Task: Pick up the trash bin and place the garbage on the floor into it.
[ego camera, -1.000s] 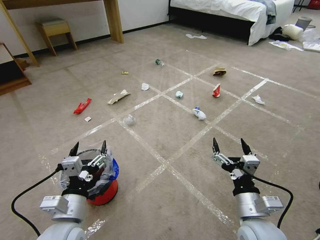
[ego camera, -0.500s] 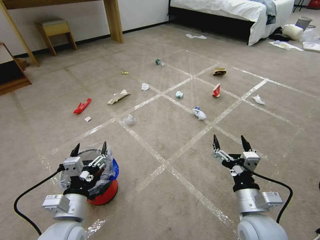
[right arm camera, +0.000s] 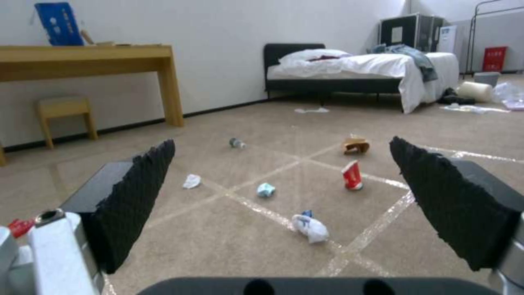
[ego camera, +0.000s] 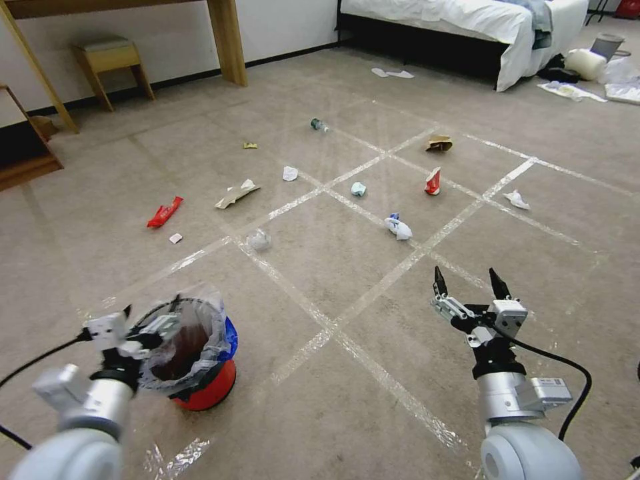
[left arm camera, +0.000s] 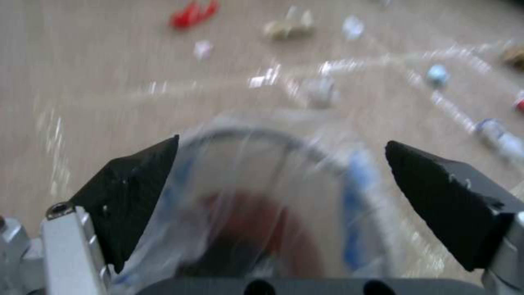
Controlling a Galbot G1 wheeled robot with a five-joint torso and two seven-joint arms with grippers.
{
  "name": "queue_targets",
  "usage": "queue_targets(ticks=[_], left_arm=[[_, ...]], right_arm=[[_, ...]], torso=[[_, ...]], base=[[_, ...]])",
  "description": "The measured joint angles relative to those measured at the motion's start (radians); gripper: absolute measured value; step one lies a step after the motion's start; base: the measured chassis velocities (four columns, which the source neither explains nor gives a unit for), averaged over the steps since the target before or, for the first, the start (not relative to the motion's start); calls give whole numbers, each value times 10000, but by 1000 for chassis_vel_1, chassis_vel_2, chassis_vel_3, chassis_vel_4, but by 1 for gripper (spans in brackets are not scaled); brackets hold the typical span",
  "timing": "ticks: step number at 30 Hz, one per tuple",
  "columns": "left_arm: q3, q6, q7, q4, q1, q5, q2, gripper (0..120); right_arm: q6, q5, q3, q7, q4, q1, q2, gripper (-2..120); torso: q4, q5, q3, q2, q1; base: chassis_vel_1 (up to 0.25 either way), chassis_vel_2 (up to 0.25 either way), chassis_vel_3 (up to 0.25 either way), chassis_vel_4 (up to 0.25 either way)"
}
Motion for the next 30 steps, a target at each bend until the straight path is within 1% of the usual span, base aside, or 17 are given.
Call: queue_targets(ticks=[1, 3, 4, 6, 7, 9, 10, 12, 13, 15, 22, 24, 30], left_arm=[[-38, 396, -230, 281, -60, -551, 293, 100], [-8, 754, -440, 781, -216, -1283, 617, 100], [-8, 754, -440, 781, -216, -1283, 617, 100], [73, 864, -470, 1395, -426, -1573, 849, 100], [73, 864, -470, 1395, -426, -1573, 849, 100], [114, 872, -406, 1819, -574, -1591, 1011, 100], [114, 872, -406, 1819, -574, -1591, 1011, 100], [137, 842, -293, 2177, -670, -1546, 1186, 100], [137, 842, -293, 2177, -670, -1546, 1186, 100], [137, 806, -222, 2341, -698, -1540, 1328, 100], [288, 732, -167, 2771, -908, -1588, 1494, 100], [424, 732, -163, 3074, -1076, -1681, 1579, 100], [537, 733, -78, 3475, -1176, -1636, 1666, 99]], right_arm=[[20, -17, 3, 2, 17, -34, 17, 100], [46, -36, 33, 12, 50, -91, 38, 100], [46, -36, 33, 12, 50, -91, 38, 100], [72, -42, 89, 37, 89, -160, 49, 100], [72, -42, 89, 37, 89, -160, 49, 100], [101, -48, 141, 58, 99, -219, 48, 100], [101, -48, 141, 58, 99, -219, 48, 100], [153, -71, 188, 80, 109, -293, 70, 100], [153, -71, 188, 80, 109, -293, 70, 100], [203, -125, 192, 91, 109, -350, 124, 100], [258, -242, 170, 117, 80, -387, 254, 100], [258, -265, 170, 128, 53, -364, 300, 100], [308, -317, 176, 151, -10, -389, 360, 100]], torso=[[0, -1, 0, 0, 0], [0, 0, 0, 0, 0], [0, 0, 0, 0, 0], [-1, -3, 0, 0, 0], [-1, -3, 0, 0, 0], [-1, -1, 0, 0, 0], [-1, -1, 0, 0, 0], [0, -1, 0, 0, 0], [0, -1, 0, 0, 0], [0, 1, 0, 0, 0], [0, 1, 0, 0, 0], [0, 1, 0, 0, 0], [1, 0, 0, 0, 0]], base=[[0, 0, 0, 0], [0, 0, 0, 0], [0, 0, 0, 0], [0, 0, 0, 0], [0, 0, 0, 0], [0, 0, 0, 0], [0, 0, 0, 0], [0, 0, 0, 0], [0, 0, 0, 0], [0, 0, 0, 0], [0, 0, 0, 0], [0, 0, 0, 0], [0, 0, 0, 0]])
